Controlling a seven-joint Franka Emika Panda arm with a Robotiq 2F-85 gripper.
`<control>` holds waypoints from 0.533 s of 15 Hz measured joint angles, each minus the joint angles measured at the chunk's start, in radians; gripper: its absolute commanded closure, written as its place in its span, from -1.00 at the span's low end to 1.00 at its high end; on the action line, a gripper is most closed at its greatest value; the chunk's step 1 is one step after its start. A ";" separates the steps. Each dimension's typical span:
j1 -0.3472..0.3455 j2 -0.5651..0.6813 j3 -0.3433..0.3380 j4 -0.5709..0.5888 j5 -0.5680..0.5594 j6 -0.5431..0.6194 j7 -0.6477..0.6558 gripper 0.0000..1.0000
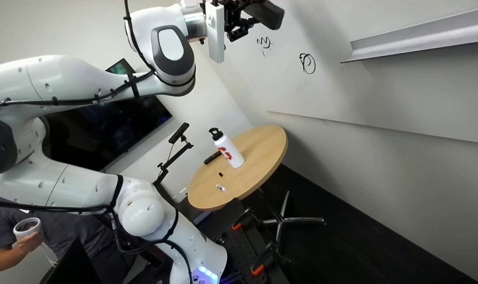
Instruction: Get the eraser, wipe the white board with it and put it on the table.
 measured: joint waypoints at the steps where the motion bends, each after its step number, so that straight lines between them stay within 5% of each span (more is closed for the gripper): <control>1: 0.000 0.000 0.000 0.000 0.000 0.000 0.000 0.42; 4: 0.027 -0.007 0.009 0.000 -0.004 0.000 -0.002 0.42; 8: 0.065 -0.037 0.109 0.001 -0.015 -0.016 -0.003 0.42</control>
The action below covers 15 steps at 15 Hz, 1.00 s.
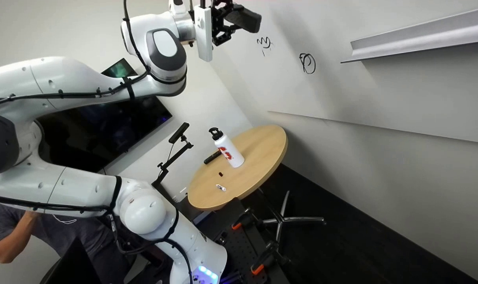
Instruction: Get the eraser, wipe the white board with it and put it on the table.
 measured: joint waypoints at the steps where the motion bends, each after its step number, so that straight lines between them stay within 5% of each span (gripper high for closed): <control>1: -0.007 -0.008 0.040 0.000 -0.005 -0.010 0.001 0.42; 4: -0.134 -0.024 0.230 0.013 -0.035 -0.061 0.022 0.42; 9: -0.519 -0.057 0.644 0.093 -0.222 -0.186 0.211 0.42; 10: -0.585 -0.064 0.721 0.112 -0.259 -0.211 0.242 -0.08; 11: -0.638 -0.069 0.784 0.131 -0.289 -0.233 0.264 -0.08; 15: -0.703 -0.072 0.854 0.157 -0.313 -0.252 0.280 -0.08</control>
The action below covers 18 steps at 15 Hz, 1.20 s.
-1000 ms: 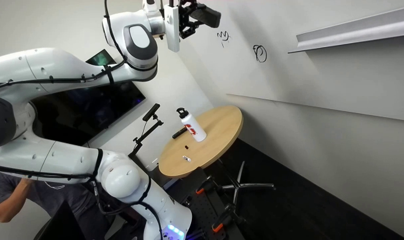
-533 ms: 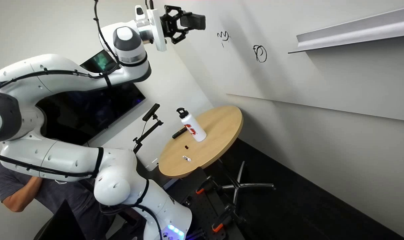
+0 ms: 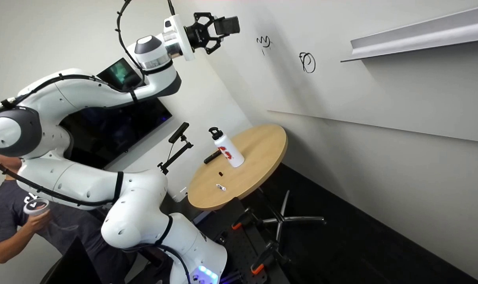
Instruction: Get the eraser, wipe the white board with it and put it on the table.
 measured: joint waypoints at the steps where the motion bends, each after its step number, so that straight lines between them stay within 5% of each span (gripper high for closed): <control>1: -0.002 0.000 -0.002 0.000 -0.002 0.000 0.000 0.42; 7: -0.068 0.009 0.059 0.006 -0.033 0.005 0.010 0.42; 13: -0.395 -0.022 0.343 0.078 -0.197 0.078 0.267 0.42; 18: -0.630 -0.113 0.530 0.143 -0.207 0.080 0.448 0.42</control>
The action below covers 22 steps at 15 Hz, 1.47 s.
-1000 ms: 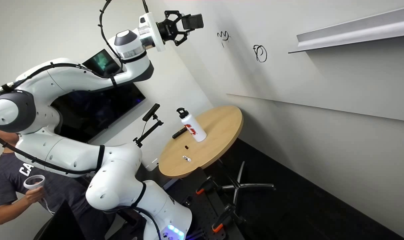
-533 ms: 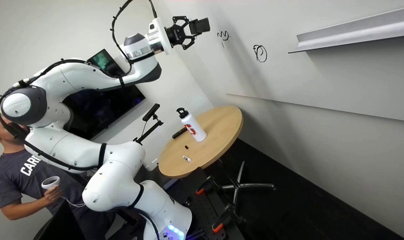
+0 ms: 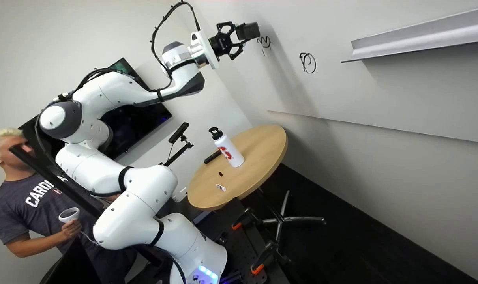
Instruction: Get the eraser, wipe the white board with it and put it on the table.
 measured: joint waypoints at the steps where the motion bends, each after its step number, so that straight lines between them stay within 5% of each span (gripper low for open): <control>1: -0.034 -0.017 0.028 0.012 0.000 0.000 0.024 0.42; 12: -0.277 -0.127 0.179 0.141 0.002 0.054 0.153 0.42; 22: -0.288 -0.115 0.265 0.145 0.002 0.052 0.140 0.42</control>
